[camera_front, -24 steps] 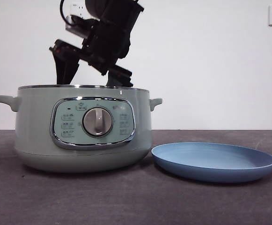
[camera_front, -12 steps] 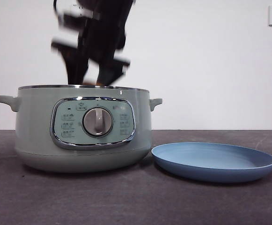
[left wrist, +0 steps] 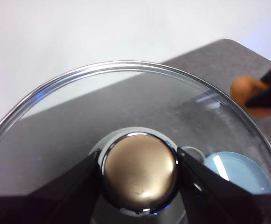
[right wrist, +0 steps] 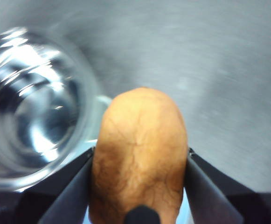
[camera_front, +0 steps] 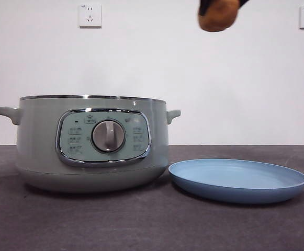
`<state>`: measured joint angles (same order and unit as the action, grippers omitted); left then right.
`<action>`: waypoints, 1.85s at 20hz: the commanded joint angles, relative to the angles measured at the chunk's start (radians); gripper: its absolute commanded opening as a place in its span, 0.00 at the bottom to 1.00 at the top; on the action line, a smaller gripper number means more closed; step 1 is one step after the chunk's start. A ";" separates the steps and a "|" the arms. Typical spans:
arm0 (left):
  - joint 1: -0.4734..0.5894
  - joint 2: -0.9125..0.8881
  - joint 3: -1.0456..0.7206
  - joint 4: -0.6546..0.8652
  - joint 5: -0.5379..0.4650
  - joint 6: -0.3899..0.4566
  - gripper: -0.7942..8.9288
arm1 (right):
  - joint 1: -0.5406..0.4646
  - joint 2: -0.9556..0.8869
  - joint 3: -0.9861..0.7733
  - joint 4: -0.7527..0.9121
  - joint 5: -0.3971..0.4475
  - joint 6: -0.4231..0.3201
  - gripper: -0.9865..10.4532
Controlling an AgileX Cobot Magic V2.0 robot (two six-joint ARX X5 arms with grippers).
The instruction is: Take the potato out from the steamer,put the potato on the plate,close the lid
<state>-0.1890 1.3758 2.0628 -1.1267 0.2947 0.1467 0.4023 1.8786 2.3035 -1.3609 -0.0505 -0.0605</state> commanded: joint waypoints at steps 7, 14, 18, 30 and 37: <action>-0.002 0.113 0.013 0.057 0.112 0.004 0.07 | -0.048 0.013 -0.125 -0.015 -0.063 0.053 0.08; -0.008 0.121 0.013 0.063 0.146 0.004 0.07 | -0.019 0.013 -0.439 0.029 -0.081 0.052 0.08; -0.008 0.121 0.013 0.064 0.153 0.004 0.07 | -0.019 0.013 -0.678 0.225 -0.082 0.063 0.08; -0.008 0.121 0.013 0.064 0.153 0.004 0.07 | -0.015 0.013 -1.087 0.676 -0.081 0.091 0.16; -0.009 0.121 0.013 0.064 0.153 0.004 0.07 | -0.015 -0.014 -1.059 0.611 -0.080 0.108 0.53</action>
<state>-0.1947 1.5101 2.0628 -1.1049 0.4332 0.1467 0.3847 1.8557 1.2518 -0.7422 -0.1314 0.0353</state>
